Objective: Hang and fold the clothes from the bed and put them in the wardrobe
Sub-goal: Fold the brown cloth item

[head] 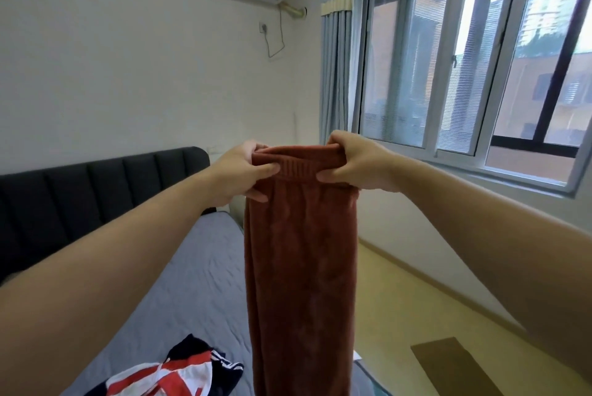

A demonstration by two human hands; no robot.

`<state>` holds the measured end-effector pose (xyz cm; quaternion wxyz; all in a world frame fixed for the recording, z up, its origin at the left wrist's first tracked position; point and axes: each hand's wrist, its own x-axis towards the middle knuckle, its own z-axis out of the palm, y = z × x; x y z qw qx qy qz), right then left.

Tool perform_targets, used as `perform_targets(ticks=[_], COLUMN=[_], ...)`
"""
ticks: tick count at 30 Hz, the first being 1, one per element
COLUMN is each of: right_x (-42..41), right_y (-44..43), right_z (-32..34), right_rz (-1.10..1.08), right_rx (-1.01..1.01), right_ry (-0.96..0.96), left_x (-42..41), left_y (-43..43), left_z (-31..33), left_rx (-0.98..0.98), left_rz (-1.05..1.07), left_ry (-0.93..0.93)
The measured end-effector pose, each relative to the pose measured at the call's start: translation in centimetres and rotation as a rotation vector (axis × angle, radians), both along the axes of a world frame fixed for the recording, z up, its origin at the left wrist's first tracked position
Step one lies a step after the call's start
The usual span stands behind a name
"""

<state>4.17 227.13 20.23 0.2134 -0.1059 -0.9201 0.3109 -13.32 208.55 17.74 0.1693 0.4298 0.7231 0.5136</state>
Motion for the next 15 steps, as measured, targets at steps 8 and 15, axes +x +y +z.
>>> perform_targets(ticks=[8, 15], right_x=[-8.2, -12.9], right_y=[4.9, 9.2], right_z=[-0.9, -1.4], right_rz=[0.024, 0.179], right_rx=[-0.119, -0.202], right_ry=[-0.028, -0.218], left_x=[-7.1, -10.5], left_y=[5.9, 9.8], left_z=[-0.9, -2.3], left_rx=[0.055, 0.074], left_rz=[0.07, 0.146], left_ry=[0.084, 0.126])
